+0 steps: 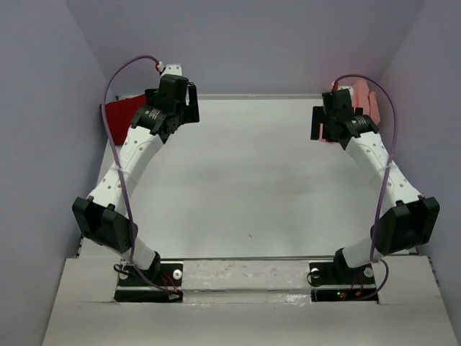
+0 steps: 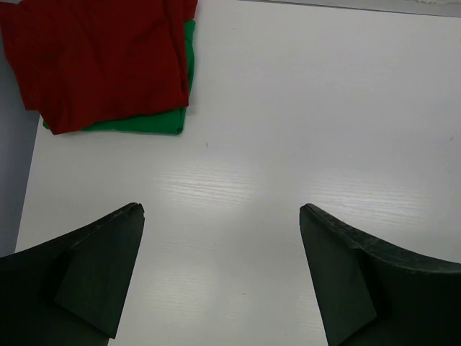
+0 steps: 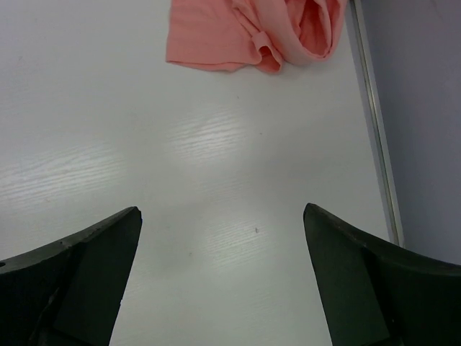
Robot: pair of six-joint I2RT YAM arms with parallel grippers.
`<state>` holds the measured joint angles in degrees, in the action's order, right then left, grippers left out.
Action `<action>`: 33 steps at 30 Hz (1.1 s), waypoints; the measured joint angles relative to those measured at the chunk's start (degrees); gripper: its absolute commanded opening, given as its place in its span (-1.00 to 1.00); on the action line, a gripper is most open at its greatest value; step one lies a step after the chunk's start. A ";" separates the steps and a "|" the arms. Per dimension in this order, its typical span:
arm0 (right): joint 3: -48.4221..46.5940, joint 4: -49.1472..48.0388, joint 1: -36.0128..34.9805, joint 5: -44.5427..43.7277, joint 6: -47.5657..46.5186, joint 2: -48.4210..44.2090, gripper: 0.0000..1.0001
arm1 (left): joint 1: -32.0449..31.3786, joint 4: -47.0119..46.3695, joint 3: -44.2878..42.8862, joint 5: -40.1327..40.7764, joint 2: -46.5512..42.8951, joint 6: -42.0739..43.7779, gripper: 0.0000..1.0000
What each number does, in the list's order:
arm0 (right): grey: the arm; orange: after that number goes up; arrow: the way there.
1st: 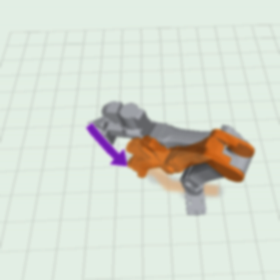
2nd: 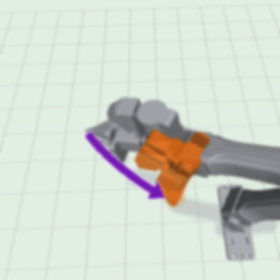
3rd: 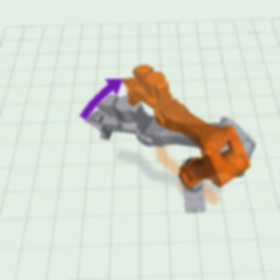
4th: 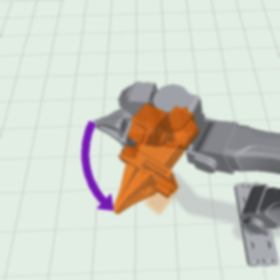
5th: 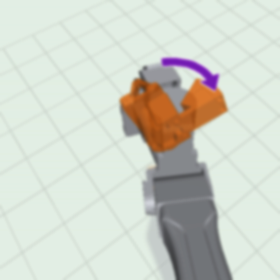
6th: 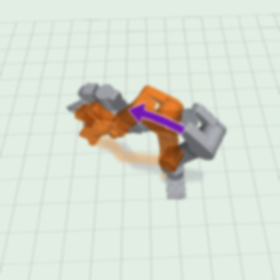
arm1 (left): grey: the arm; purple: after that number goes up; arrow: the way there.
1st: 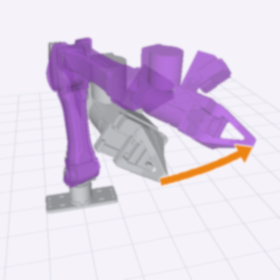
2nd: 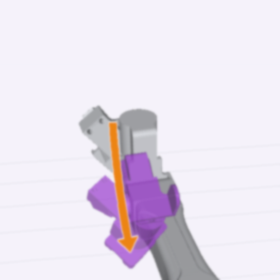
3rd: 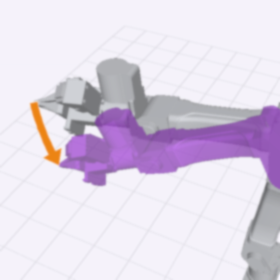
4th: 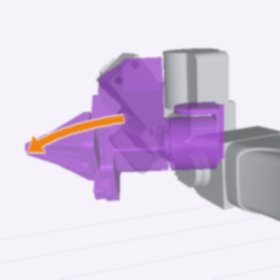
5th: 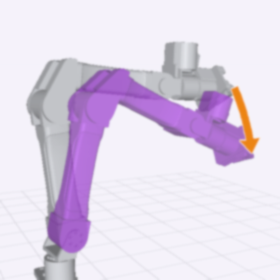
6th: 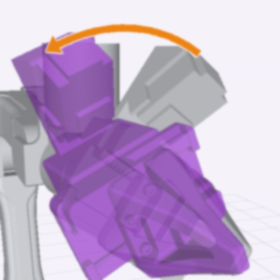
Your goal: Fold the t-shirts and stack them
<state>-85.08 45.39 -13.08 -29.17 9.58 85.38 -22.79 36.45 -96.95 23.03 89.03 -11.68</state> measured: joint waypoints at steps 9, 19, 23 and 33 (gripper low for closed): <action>-3.10 -1.77 0.00 -0.09 -0.85 7.56 0.28 | -0.04 -0.48 0.09 0.00 0.00 -0.22 0.98; -13.53 -4.74 5.20 5.77 -2.12 24.26 0.38 | -0.90 -1.05 0.09 -0.13 0.00 -0.28 0.98; -14.43 -6.34 7.39 9.09 -2.27 28.83 0.39 | -0.92 -1.46 0.33 -0.26 0.00 -0.42 0.98; -16.83 -8.07 7.78 16.04 -3.43 38.32 0.38 | -1.14 -2.05 0.72 -0.42 0.04 -0.46 0.98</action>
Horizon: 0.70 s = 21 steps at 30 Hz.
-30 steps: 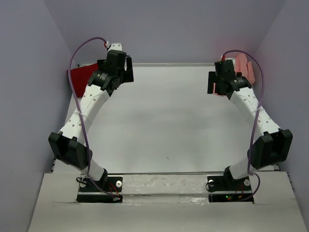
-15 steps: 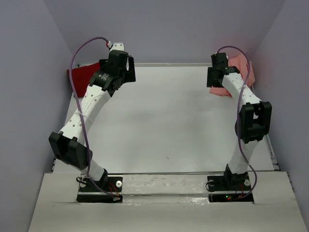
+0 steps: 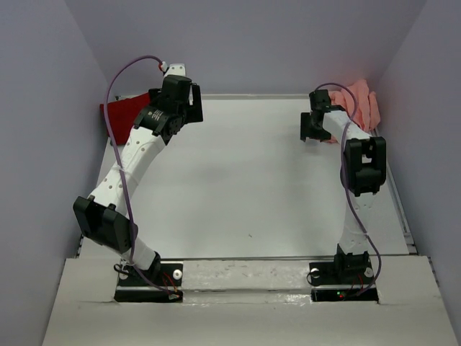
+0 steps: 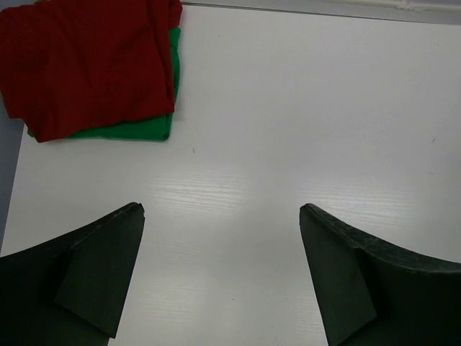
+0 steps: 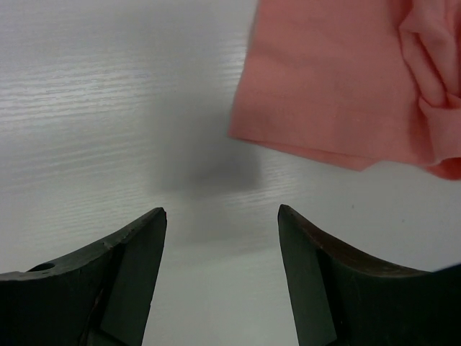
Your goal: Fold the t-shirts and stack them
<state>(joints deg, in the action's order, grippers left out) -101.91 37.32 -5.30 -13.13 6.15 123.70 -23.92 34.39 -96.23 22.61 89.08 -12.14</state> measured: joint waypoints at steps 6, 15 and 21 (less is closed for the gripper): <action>-3.82 -0.07 0.02 1.44 -1.11 4.57 0.38 | 0.00 -0.39 0.46 0.02 0.02 0.02 0.98; -11.65 0.44 1.55 1.77 -2.29 7.63 0.36 | -0.13 -0.74 0.81 -0.04 0.04 0.02 0.98; -11.87 0.81 3.37 1.57 -2.27 8.46 0.35 | -0.13 -0.79 0.96 -0.02 0.04 0.04 0.98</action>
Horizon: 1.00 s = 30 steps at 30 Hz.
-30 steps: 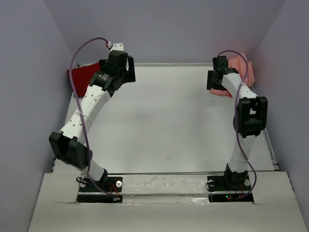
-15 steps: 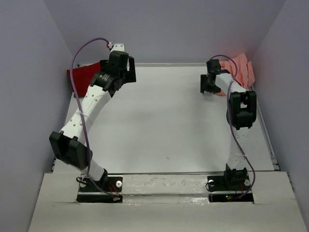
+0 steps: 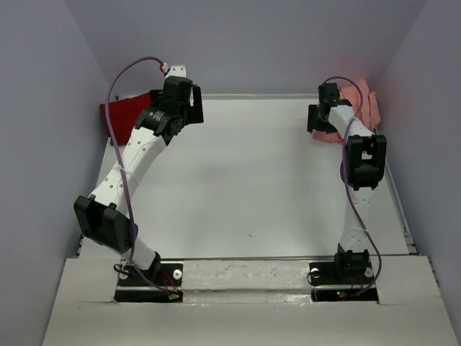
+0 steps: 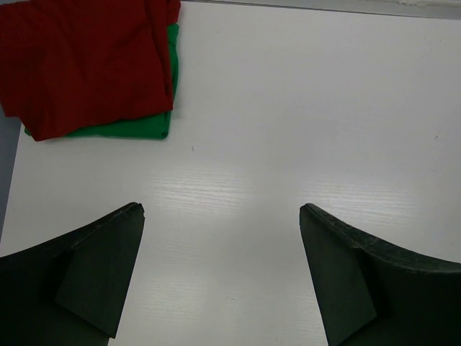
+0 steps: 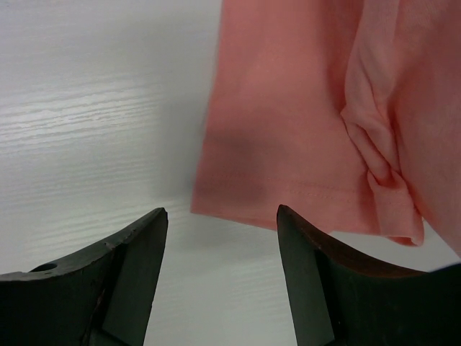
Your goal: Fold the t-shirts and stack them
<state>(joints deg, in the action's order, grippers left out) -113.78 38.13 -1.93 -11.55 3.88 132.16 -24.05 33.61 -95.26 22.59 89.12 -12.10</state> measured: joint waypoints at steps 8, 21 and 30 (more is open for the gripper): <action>0.92 0.00 0.70 0.13 0.00 0.35 0.32 | 0.00 0.02 0.00 -0.04 0.07 0.00 0.98; 1.14 -0.02 0.70 2.75 0.26 2.01 0.20 | -0.02 -0.04 0.02 -0.11 0.07 0.00 0.98; 1.14 -0.20 0.72 3.45 0.48 2.19 -0.13 | 0.00 -0.35 0.02 -0.11 0.07 0.00 0.98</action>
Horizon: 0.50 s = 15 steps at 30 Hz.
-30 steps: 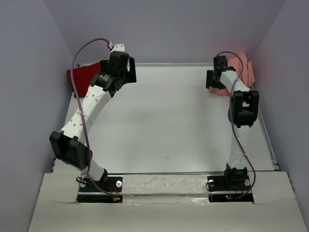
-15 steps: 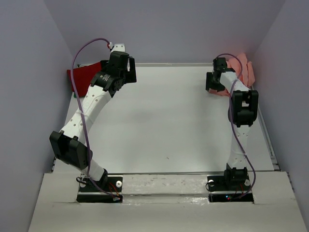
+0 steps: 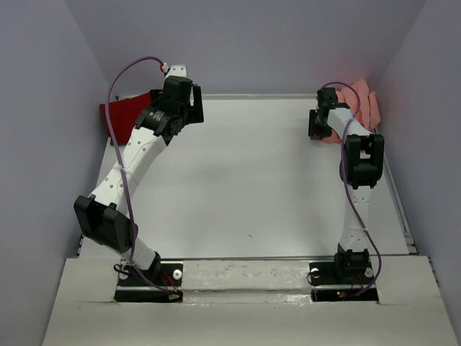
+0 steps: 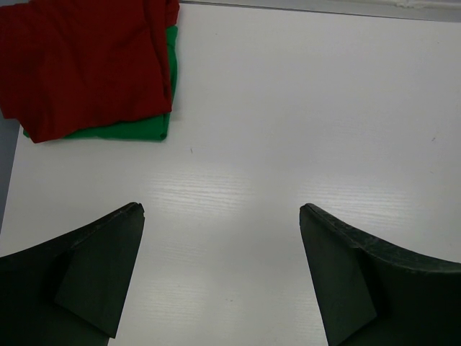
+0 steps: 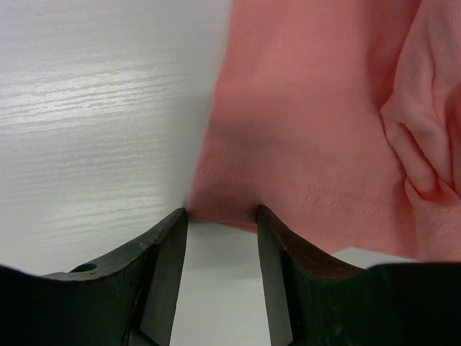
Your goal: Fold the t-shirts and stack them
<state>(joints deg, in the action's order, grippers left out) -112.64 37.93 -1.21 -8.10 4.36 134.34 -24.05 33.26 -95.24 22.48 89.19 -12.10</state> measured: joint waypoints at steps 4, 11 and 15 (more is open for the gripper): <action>0.00 -0.09 0.00 0.02 -0.04 0.04 -0.36 | 0.00 -0.07 0.00 0.00 0.00 0.00 0.98; 0.00 -0.07 0.00 -0.13 0.33 0.04 -1.00 | -0.02 -0.55 0.52 0.00 0.00 0.00 0.98; 0.00 -0.07 0.00 -1.68 0.42 0.00 -1.00 | -0.02 -0.98 1.60 0.13 0.09 -0.02 0.98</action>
<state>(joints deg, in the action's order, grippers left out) -112.64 37.87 -1.21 -9.78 4.78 134.34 -24.08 32.27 -93.65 22.61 89.27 -12.12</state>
